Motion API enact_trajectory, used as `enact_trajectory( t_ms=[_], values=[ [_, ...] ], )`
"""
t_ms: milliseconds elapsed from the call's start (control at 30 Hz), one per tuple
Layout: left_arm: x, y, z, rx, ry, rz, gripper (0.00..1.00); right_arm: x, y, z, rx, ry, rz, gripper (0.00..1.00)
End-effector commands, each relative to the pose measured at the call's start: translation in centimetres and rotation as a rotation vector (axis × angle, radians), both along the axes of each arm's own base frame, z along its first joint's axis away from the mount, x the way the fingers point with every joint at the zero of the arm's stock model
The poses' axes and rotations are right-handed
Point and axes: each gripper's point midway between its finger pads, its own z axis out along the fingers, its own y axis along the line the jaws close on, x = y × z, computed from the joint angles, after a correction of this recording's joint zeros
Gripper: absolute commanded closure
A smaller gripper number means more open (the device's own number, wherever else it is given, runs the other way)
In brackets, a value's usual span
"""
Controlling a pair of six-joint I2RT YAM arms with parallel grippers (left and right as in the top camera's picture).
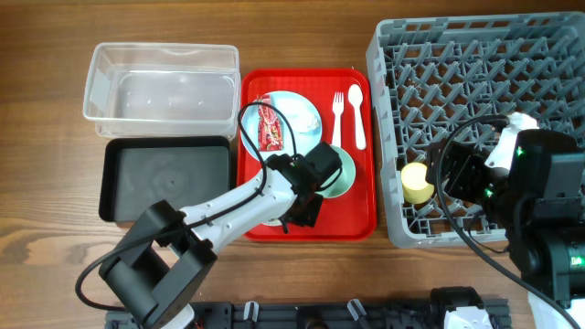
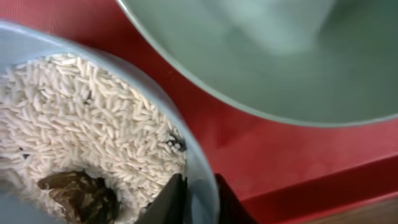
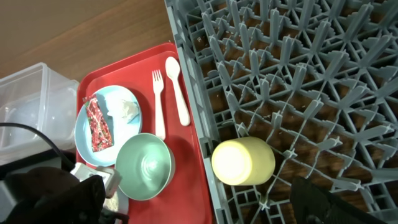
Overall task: Sort waste into correct bins and load items into the dishwasher rack
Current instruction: 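Grasp the blue bowl of rice with the left gripper, then tip the blue bowl over the black tray to dump the rice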
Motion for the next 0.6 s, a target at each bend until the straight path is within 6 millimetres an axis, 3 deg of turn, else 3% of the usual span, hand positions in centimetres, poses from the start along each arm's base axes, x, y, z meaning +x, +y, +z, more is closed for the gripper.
enact_trajectory(
  t_ms=[0, 100, 200, 333, 433, 567],
  values=[
    [-0.3, 0.1, -0.5, 0.004, 0.012, -0.005, 0.96, 0.0, 0.2, 0.5, 0.018, -0.01, -0.001, 0.04],
    [-0.5, 0.3, -0.1, 0.007, 0.015, -0.005, 0.96, 0.0, 0.2, 0.5, 0.018, -0.011, -0.001, 0.04],
    [-0.3, 0.5, 1.8, -0.01, 0.003, 0.007, 0.96, 0.0, 0.2, 0.5, 0.018, -0.011, -0.001, 0.04],
    [0.7, 1.1, 6.2, -0.089, -0.029, 0.056, 0.96, 0.0, 0.2, 0.5, 0.021, -0.011, -0.005, 0.04],
    [1.6, 1.4, 10.0, -0.251, -0.028, 0.099, 0.96, 0.0, 0.2, 0.5, 0.041, -0.008, -0.025, 0.04],
    [3.7, 4.2, 14.7, -0.519, -0.011, 0.207, 0.96, 0.2, 0.2, 0.6, 0.055, -0.012, -0.038, 0.04]
  ],
)
